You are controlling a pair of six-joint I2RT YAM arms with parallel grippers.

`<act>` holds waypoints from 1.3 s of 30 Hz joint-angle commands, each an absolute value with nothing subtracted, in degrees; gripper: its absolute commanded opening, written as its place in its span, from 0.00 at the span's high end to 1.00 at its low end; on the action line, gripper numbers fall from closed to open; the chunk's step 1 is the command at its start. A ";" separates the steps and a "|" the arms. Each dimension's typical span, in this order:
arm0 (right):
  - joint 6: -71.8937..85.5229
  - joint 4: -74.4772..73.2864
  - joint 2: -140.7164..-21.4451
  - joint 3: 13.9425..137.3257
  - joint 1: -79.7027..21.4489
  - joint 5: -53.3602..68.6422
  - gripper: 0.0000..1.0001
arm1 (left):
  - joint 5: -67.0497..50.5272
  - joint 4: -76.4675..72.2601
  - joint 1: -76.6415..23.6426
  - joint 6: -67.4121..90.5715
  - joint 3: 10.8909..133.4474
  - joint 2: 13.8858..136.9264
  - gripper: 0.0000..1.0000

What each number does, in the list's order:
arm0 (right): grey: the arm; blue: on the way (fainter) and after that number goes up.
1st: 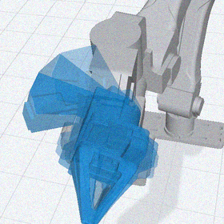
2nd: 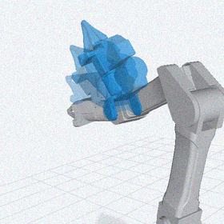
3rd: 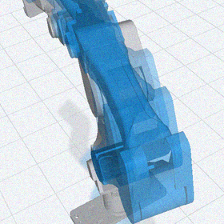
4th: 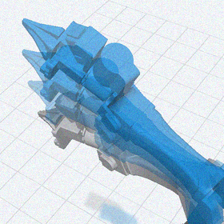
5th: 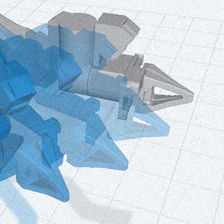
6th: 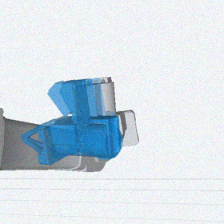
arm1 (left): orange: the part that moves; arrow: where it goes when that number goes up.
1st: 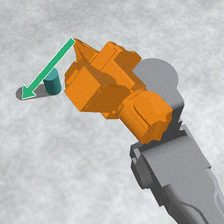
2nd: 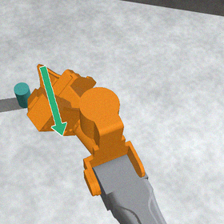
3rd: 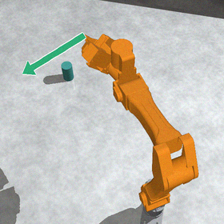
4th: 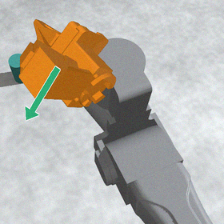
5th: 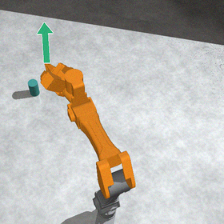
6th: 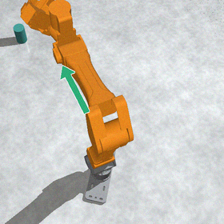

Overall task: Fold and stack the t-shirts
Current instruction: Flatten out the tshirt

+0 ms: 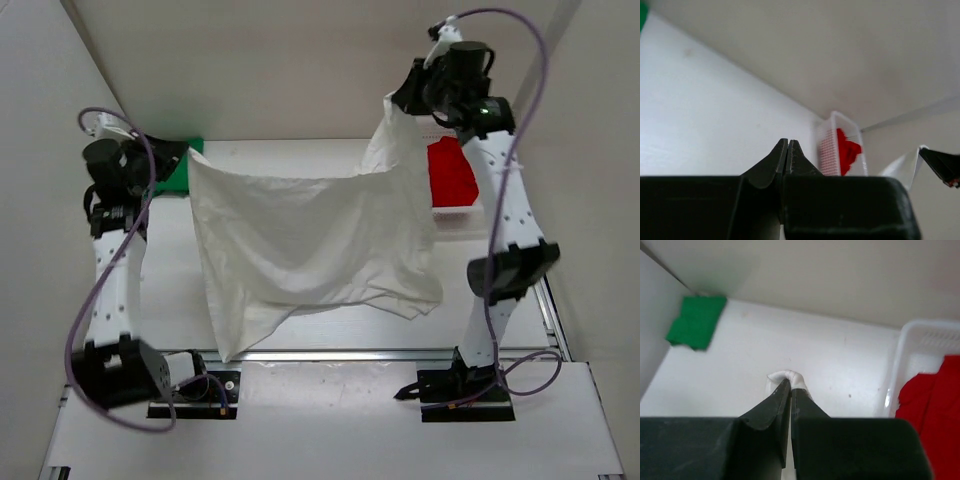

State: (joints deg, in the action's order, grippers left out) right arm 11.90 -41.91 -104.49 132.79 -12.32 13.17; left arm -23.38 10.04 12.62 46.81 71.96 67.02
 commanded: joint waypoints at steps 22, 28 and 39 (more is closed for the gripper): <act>17.43 -14.74 -99.59 138.81 -2.72 18.03 1.00 | -17.15 12.66 21.09 48.08 110.15 89.57 1.00; 12.66 -10.93 -82.66 98.72 -4.57 13.45 1.00 | -9.33 9.95 18.56 41.15 88.49 76.51 1.00; 26.70 -14.85 -54.79 38.18 -10.54 9.75 1.00 | -2.62 14.84 13.18 36.21 36.25 47.48 1.00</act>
